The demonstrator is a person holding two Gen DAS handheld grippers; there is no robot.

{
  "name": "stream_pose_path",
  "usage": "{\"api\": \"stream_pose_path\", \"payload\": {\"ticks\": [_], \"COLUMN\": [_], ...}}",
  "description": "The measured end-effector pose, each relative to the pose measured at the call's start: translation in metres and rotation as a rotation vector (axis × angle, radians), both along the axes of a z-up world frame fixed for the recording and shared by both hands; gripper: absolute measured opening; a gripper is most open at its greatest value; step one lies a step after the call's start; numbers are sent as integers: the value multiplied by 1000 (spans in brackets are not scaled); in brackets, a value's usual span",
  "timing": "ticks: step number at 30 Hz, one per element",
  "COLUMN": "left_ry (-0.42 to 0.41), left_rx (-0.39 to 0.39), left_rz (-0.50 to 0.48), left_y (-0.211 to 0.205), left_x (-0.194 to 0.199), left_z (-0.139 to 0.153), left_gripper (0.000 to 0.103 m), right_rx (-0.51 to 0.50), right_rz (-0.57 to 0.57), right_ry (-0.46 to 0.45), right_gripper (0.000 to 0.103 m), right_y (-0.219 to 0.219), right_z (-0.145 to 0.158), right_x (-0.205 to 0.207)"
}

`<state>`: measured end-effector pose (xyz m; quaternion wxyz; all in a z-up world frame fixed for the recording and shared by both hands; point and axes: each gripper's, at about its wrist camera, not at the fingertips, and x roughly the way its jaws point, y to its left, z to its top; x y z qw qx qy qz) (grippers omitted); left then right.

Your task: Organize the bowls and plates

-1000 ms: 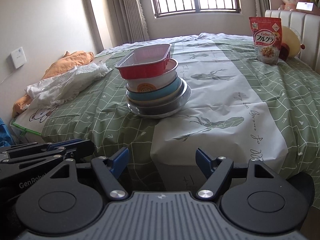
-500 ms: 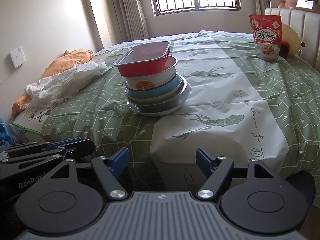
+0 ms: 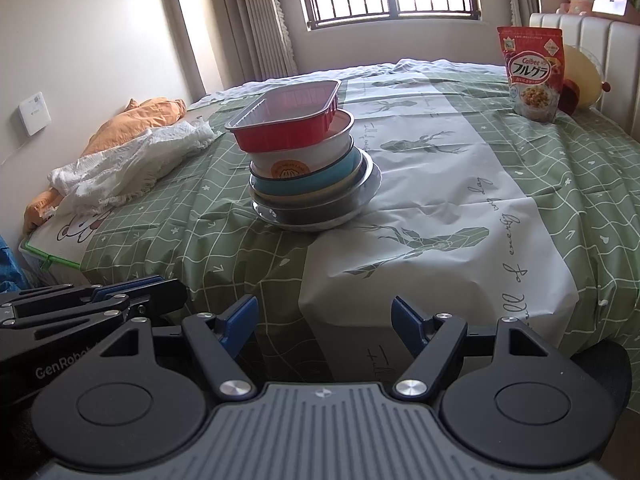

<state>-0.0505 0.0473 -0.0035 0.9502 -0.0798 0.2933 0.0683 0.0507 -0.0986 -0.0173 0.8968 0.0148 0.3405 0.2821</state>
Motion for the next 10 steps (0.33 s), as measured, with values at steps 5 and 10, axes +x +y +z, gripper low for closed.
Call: {"api": "stream_pose_path", "payload": {"ticks": [5, 10], "left_ry": [0, -7], "left_rx": [-1, 1], "left_rz": [-2, -11], "left_y": [0, 2], "left_x": [0, 1], "left_z": [-1, -3], "left_gripper": [16, 16], "right_rx": [0, 0], "right_rz": [-1, -1], "right_ry": [1, 8], "right_gripper": [74, 74], "right_y": [0, 0], "right_z": [0, -1], "right_x": [0, 2]}}
